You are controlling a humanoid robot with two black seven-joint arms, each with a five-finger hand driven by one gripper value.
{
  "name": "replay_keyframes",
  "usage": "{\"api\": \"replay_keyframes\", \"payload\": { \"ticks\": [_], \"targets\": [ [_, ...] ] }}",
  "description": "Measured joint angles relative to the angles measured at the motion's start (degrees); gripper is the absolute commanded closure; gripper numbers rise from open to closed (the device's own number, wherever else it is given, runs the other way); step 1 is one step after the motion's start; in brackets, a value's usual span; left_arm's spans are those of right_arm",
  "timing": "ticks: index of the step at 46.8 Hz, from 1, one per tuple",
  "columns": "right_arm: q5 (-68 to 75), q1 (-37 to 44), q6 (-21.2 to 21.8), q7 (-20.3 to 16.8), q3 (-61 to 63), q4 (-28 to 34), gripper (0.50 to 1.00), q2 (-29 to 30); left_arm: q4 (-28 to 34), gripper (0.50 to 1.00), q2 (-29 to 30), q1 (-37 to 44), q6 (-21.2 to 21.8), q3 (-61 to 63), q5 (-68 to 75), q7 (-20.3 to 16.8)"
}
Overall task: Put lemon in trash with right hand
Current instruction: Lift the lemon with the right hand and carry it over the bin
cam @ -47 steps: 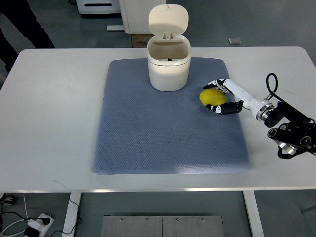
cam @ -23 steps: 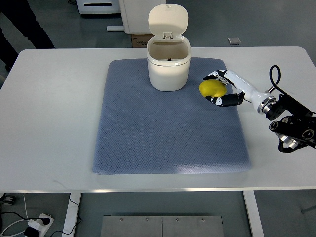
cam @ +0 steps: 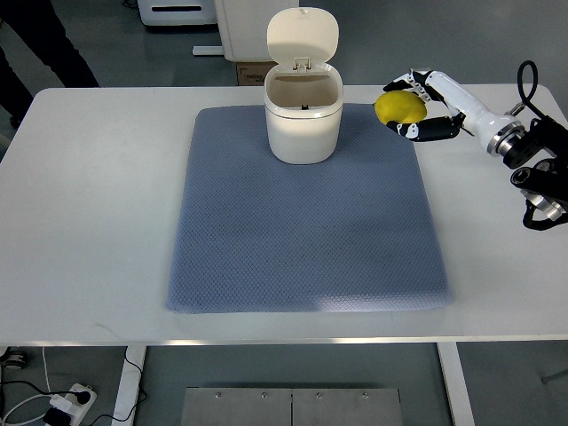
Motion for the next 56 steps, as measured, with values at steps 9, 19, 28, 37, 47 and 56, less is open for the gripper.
{"api": "replay_keyframes", "payload": {
  "ticks": [9,19,28,37,47,56],
  "targets": [
    [0.1,2.7,0.9,-0.5,0.0,0.0,1.000,0.1,0.0,0.500,0.0,0.0,0.0,0.0,0.0,0.0],
    [0.1,5.0,2.0,-2.2,0.0,-0.1,1.000,0.9,0.0,0.500,0.0,0.0,0.0,0.0,0.0,0.0],
    [0.5,5.9,2.8,-3.6,0.0,-5.0,1.000,6.4,0.0,0.500,0.0,0.0,0.0,0.0,0.0,0.0],
    [1.2,5.9,6.2,-4.6,0.0,-12.0,1.000,12.0,0.0,0.500,0.0,0.0,0.0,0.0,0.0,0.0],
    [2.1,5.9,8.0,-5.1,0.0,-16.5,1.000,16.3,0.0,0.500,0.0,0.0,0.0,0.0,0.0,0.0],
    [2.1,5.9,9.2,-6.0,-0.1,-19.3,1.000,19.2,0.0,0.500,0.0,0.0,0.0,0.0,0.0,0.0]
  ]
}}
